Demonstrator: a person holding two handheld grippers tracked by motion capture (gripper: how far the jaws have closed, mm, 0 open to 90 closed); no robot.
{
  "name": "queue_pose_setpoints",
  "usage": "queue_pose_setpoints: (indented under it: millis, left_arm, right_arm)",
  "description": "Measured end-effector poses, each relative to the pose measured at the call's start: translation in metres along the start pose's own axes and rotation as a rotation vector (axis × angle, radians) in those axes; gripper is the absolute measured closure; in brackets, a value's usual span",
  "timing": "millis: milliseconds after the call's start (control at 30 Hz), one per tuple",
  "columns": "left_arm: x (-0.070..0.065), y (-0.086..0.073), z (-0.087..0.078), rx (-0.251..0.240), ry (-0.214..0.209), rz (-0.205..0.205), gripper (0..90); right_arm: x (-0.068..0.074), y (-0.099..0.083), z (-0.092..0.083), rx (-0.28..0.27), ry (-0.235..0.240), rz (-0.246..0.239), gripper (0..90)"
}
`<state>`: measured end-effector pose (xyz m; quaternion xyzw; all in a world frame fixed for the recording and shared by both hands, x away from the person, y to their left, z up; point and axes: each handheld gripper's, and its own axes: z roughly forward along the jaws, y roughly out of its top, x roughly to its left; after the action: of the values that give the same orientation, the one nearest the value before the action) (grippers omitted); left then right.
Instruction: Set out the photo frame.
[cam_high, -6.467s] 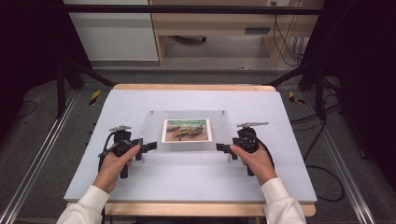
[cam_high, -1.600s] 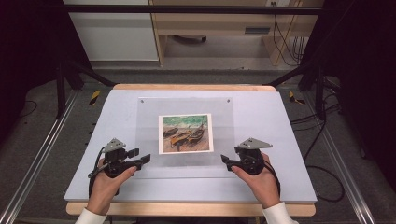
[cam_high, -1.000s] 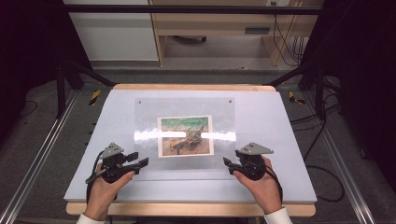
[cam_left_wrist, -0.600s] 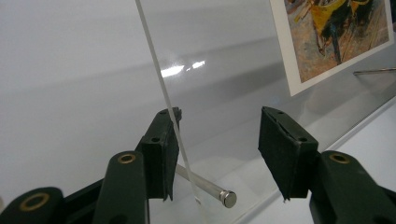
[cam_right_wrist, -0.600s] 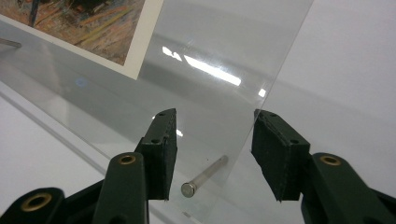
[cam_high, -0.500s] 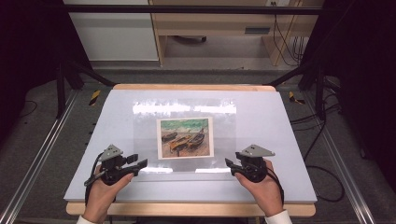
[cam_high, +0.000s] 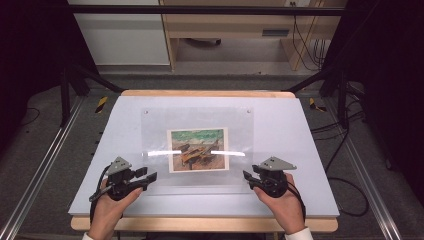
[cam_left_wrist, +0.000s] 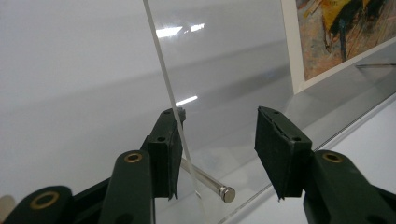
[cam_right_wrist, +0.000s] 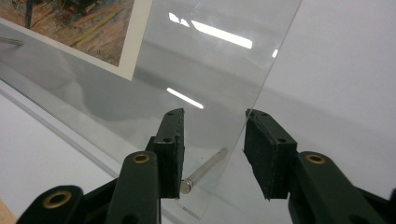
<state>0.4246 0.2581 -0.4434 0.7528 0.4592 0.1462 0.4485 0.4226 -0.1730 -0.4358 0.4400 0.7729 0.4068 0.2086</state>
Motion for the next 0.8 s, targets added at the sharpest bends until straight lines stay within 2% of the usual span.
queue_pose_setpoints:
  millis: [800]
  left_arm:
    - [-0.0036, -0.0062, -0.0050, 0.010, 0.012, 0.022, 55.5]
  right_arm:
    - [0.0022, -0.0064, -0.0061, 0.000, -0.008, -0.001, 67.2]
